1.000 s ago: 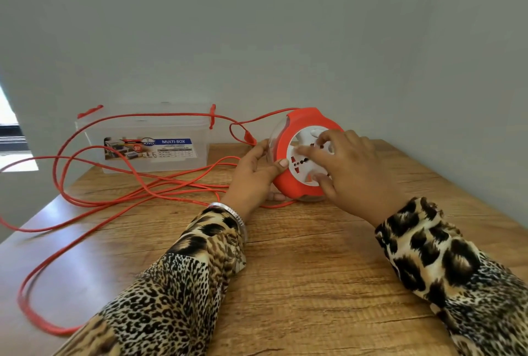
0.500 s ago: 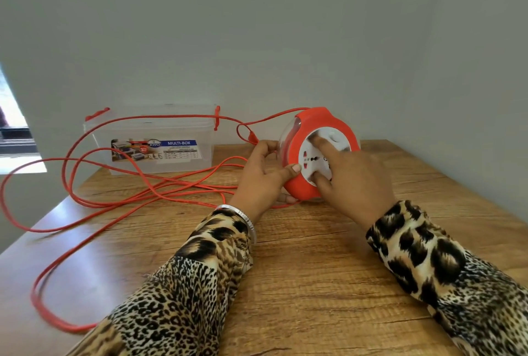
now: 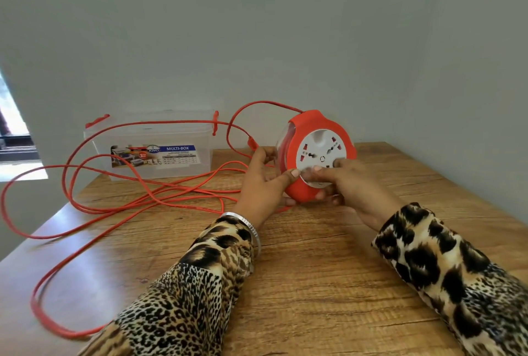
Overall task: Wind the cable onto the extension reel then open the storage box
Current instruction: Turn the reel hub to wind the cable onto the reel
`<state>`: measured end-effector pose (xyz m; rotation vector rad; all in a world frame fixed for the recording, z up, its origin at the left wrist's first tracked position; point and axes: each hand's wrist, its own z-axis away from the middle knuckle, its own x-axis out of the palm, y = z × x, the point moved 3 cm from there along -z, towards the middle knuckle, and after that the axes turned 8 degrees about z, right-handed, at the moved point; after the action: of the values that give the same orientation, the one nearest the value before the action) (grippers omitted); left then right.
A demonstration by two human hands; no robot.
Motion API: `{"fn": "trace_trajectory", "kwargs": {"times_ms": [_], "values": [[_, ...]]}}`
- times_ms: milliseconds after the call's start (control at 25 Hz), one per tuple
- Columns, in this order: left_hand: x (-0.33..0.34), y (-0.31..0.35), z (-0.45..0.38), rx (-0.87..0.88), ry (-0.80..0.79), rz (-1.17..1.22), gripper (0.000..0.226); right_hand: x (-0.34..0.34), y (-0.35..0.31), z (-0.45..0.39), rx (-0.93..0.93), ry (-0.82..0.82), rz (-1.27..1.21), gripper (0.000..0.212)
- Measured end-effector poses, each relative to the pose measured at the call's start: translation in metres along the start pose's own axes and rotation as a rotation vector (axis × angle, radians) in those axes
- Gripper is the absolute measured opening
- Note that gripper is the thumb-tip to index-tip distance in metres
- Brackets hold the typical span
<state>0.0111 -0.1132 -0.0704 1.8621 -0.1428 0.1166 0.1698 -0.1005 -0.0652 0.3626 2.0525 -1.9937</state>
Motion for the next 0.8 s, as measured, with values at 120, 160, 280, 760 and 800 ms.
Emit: {"fn": "trace_trajectory", "kwargs": {"times_ms": [120, 160, 280, 760, 800], "values": [[-0.004, -0.002, -0.003, -0.015, 0.005, 0.033, 0.036, -0.017, -0.004, 0.003, -0.165, 0.226, 0.565, 0.041], [-0.006, -0.003, -0.003, -0.023, 0.009, 0.045, 0.037, -0.020, -0.008, 0.007, -0.302, 0.304, 0.709, 0.035], [-0.010, -0.003, -0.006, -0.034, -0.006, 0.050, 0.038, -0.016, -0.021, 0.016, -0.775, 0.315, 0.980, 0.035], [-0.007, 0.001, -0.004, 0.030, -0.080, -0.007, 0.039, -0.003, -0.016, 0.004, -0.808, 0.464, 1.425, 0.057], [-0.006, 0.000, -0.003, 0.035, -0.085, -0.003, 0.038, -0.004, -0.017, 0.007, -0.755, 0.498, 1.372, 0.057]]}}
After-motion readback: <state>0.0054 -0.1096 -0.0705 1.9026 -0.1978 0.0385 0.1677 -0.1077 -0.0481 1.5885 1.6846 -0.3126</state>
